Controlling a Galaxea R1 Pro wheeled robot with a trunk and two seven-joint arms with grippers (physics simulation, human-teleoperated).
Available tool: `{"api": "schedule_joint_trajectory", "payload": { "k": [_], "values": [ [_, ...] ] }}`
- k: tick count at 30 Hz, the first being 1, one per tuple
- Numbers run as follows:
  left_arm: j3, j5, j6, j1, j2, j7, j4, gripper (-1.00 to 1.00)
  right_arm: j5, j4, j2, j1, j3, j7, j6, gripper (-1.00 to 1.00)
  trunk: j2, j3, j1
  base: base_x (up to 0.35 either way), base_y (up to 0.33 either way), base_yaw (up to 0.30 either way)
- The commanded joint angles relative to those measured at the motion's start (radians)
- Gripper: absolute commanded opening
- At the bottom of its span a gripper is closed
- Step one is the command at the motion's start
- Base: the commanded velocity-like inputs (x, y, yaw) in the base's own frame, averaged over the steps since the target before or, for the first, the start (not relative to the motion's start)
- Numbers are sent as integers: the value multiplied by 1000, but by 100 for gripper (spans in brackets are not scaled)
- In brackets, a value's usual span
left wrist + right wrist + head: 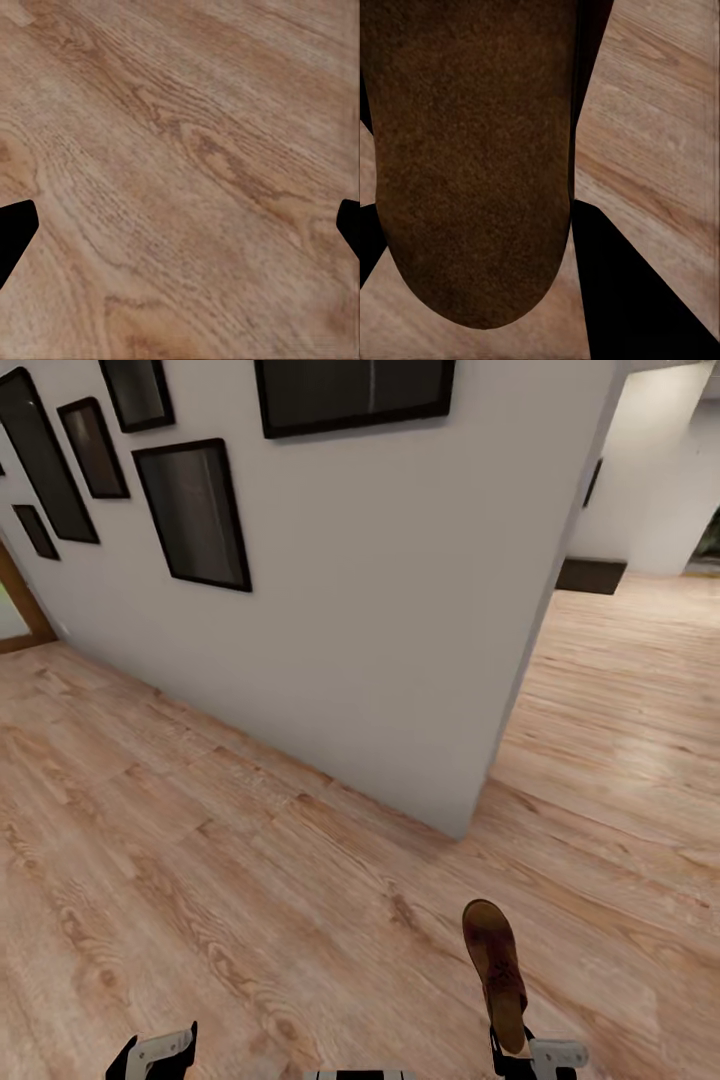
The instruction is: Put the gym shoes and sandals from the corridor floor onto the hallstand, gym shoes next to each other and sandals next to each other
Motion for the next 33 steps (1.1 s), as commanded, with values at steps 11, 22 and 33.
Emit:
{"api": "schedule_joint_trajectory", "payload": {
  "k": [11,22,33],
  "values": [
    [6,-5,-4,0,-1,-3,3,100,5,1,0,-1,-1,-5,-2,-100,0,-1,0,0,0,-300],
    [6,-5,-4,0,-1,-3,4,100,5,1,0,-1,-1,-5,-1,-100,0,-1,0,0,0,-300],
    [6,-5,-3,0,-2,-4,4,100,5,1,0,-1,-1,-5,-1,-100,0,-1,0,0,0,-300]
  ]
}}
